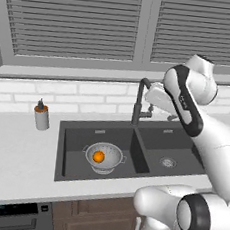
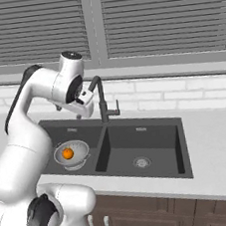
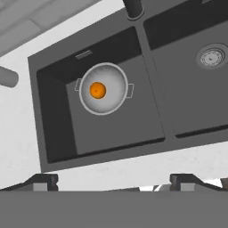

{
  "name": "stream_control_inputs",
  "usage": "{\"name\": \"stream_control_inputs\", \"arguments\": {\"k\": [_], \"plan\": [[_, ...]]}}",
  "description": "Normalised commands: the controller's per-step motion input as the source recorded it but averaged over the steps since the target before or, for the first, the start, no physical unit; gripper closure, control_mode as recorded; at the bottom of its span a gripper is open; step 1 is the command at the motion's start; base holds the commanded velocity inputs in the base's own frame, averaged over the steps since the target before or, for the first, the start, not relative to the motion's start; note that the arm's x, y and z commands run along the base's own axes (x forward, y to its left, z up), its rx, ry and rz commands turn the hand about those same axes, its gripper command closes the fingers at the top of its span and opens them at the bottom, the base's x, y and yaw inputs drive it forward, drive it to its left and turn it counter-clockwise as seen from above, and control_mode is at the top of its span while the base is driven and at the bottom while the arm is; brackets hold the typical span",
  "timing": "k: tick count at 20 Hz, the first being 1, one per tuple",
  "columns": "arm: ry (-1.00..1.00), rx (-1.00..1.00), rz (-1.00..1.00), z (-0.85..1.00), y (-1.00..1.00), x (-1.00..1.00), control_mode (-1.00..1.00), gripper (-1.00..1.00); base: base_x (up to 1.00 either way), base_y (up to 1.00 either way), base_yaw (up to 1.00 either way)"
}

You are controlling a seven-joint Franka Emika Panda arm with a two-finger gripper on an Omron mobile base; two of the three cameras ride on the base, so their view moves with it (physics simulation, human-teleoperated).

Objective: Put the colander in the sink, put the orange in the colander, and turn on the sink faucet and pour water over the colander.

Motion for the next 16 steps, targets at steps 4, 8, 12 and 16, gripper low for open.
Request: {"name": "stream_control_inputs", "arguments": {"k": [4,8,12,16], "plan": [[-0.13,0.2,0.08,0.0,-0.47,0.27,-1.0,-1.0,0.0,0.0,0.0],[-0.08,0.17,0.1,0.0,-0.29,0.48,-1.0,-1.0,0.0,0.0,0.0],[-0.04,0.18,0.08,0.09,-0.36,0.15,-1.0,-1.0,0.0,0.0,0.0],[0.0,0.13,0.07,0.02,-0.03,0.36,-1.0,-1.0,0.0,0.0,0.0]]}}
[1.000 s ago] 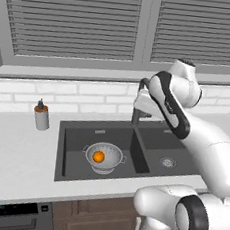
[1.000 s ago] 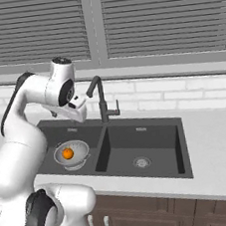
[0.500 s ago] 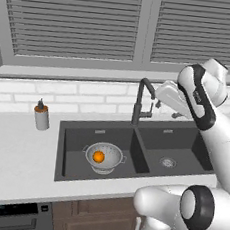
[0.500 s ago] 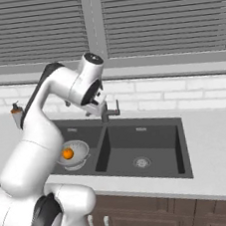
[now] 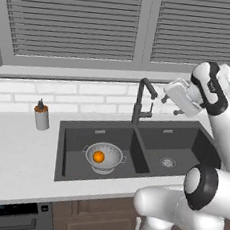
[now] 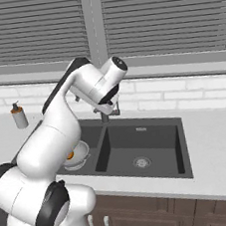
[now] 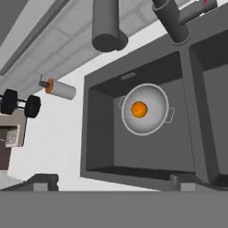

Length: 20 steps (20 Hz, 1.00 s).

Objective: Put the colander in the sink, put the orange in the colander, and turn on the sink faucet and pour water over the colander.

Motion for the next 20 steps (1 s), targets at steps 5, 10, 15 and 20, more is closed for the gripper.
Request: {"name": "stream_control_inputs", "arguments": {"k": [5,10,15,20], "plan": [[0.0,0.06,0.06,0.01,0.0,0.62,-1.0,-1.0,0.0,0.0,0.0],[0.0,0.0,0.01,0.0,0.0,0.44,-1.0,-1.0,0.0,0.0,0.0],[0.0,0.0,0.0,0.03,0.0,0.36,-1.0,-1.0,0.0,0.0,0.0],[0.0,0.0,0.0,0.0,0.03,0.24,-1.0,-1.0,0.0,0.0,0.0]]}}
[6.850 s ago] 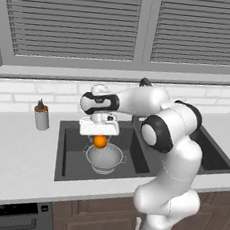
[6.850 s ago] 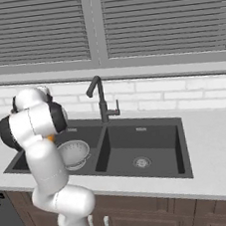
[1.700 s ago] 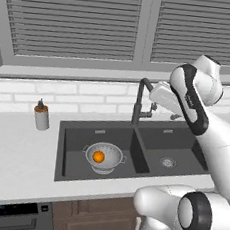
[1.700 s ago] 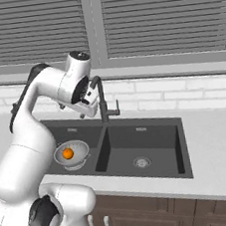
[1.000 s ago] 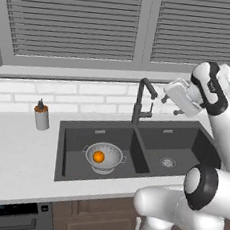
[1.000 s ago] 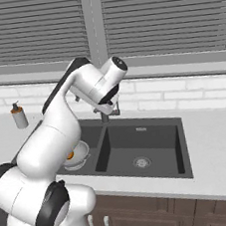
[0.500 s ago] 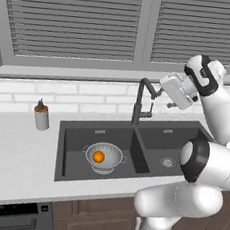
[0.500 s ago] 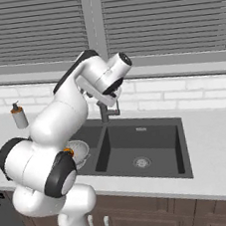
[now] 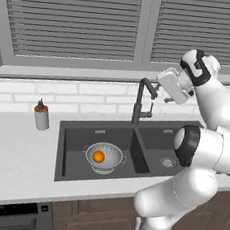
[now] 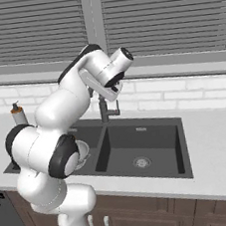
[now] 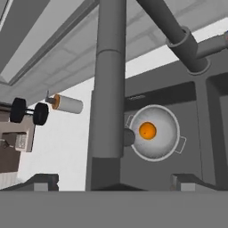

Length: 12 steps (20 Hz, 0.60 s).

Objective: Put the colander in the sink, put the orange in the colander, and turn on the sink faucet and pour water over the colander.

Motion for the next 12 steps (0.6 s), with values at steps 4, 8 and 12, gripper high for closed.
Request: {"name": "stream_control_inputs", "arguments": {"k": [4,8,12], "plan": [[0.0,0.0,0.0,0.0,0.31,0.0,-1.0,-1.0,0.0,0.0,0.0],[0.0,0.0,0.0,-0.01,0.23,0.2,-1.0,-1.0,0.0,0.0,0.0],[0.0,0.0,0.0,-0.12,0.01,0.3,-1.0,-1.0,0.0,0.0,0.0]]}}
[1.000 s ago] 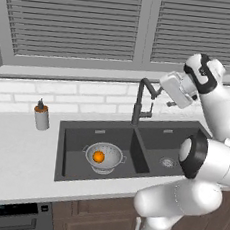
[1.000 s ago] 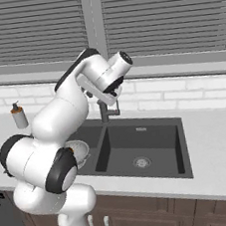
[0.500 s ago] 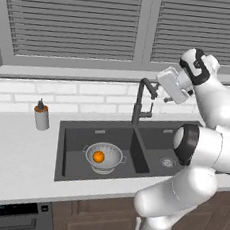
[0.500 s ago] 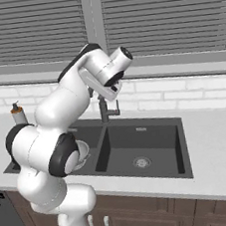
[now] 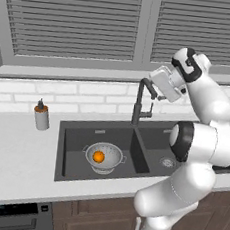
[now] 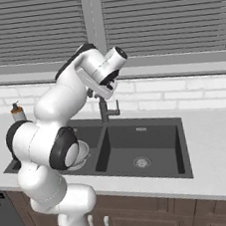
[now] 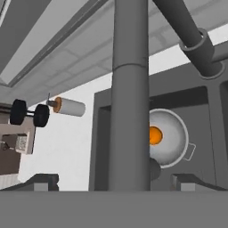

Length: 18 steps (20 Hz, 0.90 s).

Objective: Put the colander in the sink, put the orange in the colander, and turn on the sink faucet and pour water over the colander.

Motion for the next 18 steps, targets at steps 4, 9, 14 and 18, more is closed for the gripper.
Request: {"name": "stream_control_inputs", "arguments": {"k": [4,9,14,18], "plan": [[0.0,0.0,0.0,-0.01,-0.29,0.0,-1.0,-1.0,0.0,0.0,0.0],[0.0,0.0,0.0,-0.07,-0.1,0.3,-1.0,-1.0,0.0,0.0,0.0],[-0.01,0.0,0.0,-0.09,0.04,0.23,-1.0,-1.0,0.0,0.0,0.0],[-0.04,0.0,0.0,0.0,0.17,0.0,-1.0,-1.0,0.0,0.0,0.0]]}}
